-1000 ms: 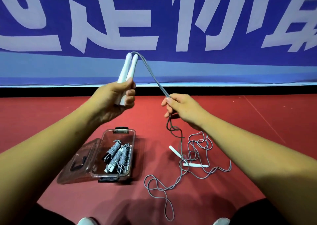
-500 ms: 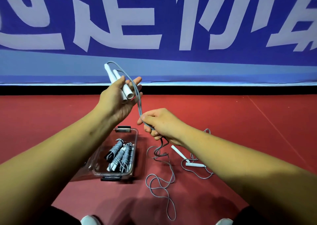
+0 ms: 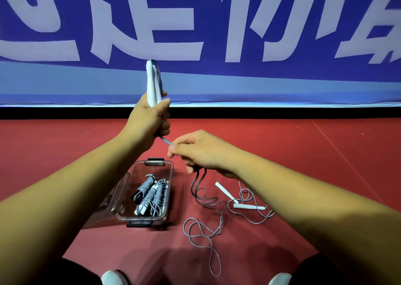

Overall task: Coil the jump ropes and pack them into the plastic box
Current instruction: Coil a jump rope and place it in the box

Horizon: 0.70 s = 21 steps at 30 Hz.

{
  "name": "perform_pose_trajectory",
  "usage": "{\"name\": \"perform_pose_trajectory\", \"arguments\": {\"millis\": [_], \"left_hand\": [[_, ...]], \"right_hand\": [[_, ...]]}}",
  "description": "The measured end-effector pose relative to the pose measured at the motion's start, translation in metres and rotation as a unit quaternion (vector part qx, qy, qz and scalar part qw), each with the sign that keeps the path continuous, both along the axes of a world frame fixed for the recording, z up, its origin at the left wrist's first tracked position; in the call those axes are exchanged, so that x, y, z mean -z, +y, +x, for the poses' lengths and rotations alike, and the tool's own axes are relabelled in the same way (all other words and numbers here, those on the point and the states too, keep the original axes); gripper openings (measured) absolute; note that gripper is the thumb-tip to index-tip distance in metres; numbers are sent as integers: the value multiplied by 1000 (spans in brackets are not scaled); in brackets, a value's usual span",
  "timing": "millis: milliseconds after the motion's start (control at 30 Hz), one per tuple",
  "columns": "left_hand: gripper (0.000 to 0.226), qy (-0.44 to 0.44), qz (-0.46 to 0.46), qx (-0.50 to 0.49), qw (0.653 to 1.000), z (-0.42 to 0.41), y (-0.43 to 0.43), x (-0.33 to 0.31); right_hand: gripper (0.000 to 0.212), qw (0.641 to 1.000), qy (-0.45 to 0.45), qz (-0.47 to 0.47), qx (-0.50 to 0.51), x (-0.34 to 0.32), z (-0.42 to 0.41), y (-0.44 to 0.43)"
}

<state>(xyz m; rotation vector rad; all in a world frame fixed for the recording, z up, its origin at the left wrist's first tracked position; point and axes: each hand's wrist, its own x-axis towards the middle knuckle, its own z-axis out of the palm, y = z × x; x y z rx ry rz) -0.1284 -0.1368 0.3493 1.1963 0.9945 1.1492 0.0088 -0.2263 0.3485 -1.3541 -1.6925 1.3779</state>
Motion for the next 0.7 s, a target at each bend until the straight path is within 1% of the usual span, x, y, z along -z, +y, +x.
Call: {"name": "perform_pose_trajectory", "arguments": {"millis": [67,167,233,300,367,433,533,633,700], "left_hand": [[15,94,48,-30,994,-4,2,1],[18,252,115,-46,960,-4,2,-1],[15,327,134,-20,935,-1,-1,-3],[10,371,113,34,921,0,-6,-5],[10,392,69,112,910,1,-10,-4],[14,388,29,177,904,-1,-11,-2],[16,361,-14,219,906,-3,-10,0],[13,337,-50,254,905,-8,-11,2],[18,321,-68,268,906,-13,-11,2]], "right_hand": [[13,998,-51,27,-20,-8,7,-1],[12,996,-76,55,4,-20,25,2],[12,987,-123,102,10,-30,39,5],[12,973,-176,146,6,-36,51,8],[12,969,-193,152,15,-36,63,10],[13,972,-187,141,21,-32,73,14],[14,968,-200,148,14,-24,85,21],[21,955,-241,171,16,-20,96,25],[23,956,-243,162,29,-18,104,27]]}}
